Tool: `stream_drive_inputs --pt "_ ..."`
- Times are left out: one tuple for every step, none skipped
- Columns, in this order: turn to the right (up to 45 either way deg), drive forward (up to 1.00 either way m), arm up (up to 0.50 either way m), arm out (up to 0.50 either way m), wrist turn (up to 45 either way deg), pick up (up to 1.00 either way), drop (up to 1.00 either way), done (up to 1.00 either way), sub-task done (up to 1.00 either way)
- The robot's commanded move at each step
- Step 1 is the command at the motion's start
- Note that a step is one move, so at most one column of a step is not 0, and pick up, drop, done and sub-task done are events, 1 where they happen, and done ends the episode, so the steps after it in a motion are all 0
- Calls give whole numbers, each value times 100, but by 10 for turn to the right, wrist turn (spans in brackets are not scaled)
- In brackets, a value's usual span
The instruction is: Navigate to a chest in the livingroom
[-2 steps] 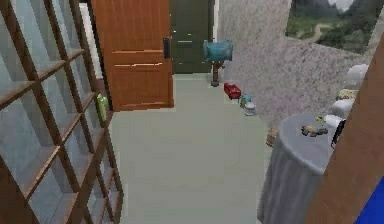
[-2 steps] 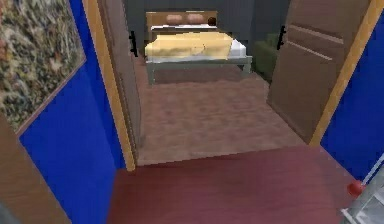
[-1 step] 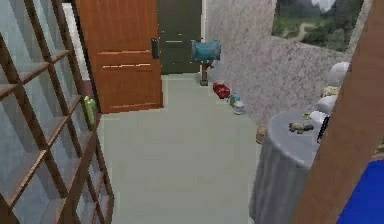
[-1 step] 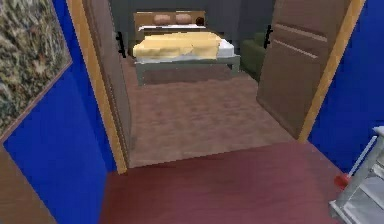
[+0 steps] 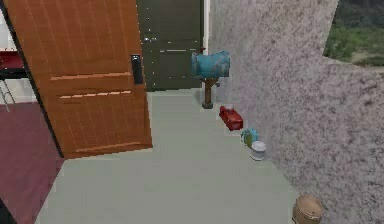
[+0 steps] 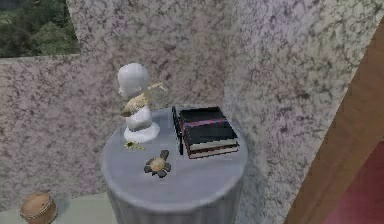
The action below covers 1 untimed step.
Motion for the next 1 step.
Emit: stream_drive_inputs --pt "30 0 0 0 0 0 0 0 0"
